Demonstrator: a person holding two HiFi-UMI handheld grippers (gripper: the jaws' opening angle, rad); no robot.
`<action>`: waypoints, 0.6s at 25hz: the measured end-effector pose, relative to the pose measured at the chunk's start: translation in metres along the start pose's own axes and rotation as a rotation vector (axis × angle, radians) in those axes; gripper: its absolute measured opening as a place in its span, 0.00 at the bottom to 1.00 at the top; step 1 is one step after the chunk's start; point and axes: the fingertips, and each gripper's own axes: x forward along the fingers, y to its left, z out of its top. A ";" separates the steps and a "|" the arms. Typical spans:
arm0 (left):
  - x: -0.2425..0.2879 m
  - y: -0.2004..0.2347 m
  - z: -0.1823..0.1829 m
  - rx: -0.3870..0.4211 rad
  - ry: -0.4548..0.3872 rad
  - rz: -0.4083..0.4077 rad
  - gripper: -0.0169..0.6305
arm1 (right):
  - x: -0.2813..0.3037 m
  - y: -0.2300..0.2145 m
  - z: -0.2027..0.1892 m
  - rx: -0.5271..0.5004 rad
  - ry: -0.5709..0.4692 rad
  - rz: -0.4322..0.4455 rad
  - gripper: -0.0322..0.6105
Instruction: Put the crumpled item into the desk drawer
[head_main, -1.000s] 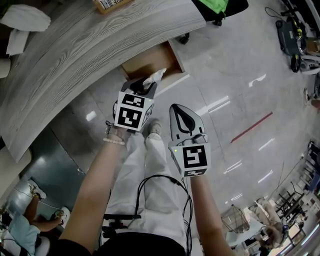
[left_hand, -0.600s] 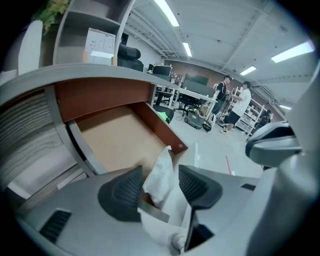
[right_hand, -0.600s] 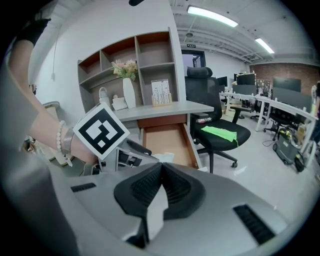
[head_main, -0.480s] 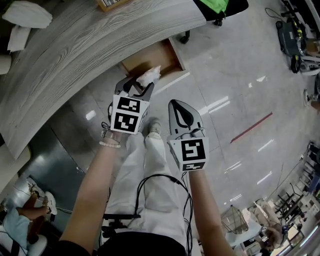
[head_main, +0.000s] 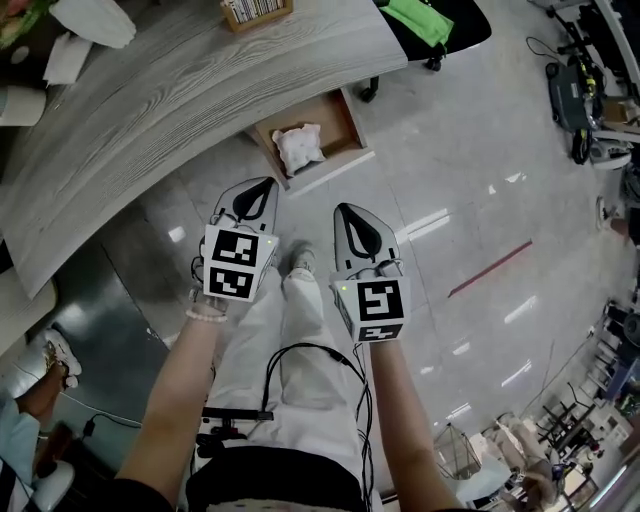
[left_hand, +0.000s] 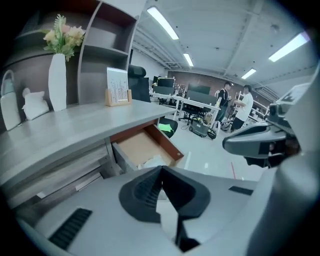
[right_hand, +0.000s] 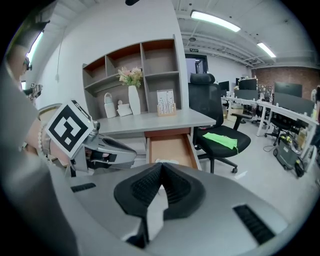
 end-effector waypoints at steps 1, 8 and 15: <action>-0.008 -0.002 0.004 -0.001 -0.011 -0.007 0.05 | -0.004 0.002 0.004 0.002 -0.006 0.000 0.05; -0.061 -0.017 0.035 -0.006 -0.068 -0.041 0.05 | -0.033 0.011 0.038 0.003 -0.055 -0.011 0.05; -0.113 -0.020 0.083 0.014 -0.131 -0.038 0.05 | -0.070 0.016 0.079 0.021 -0.099 -0.038 0.05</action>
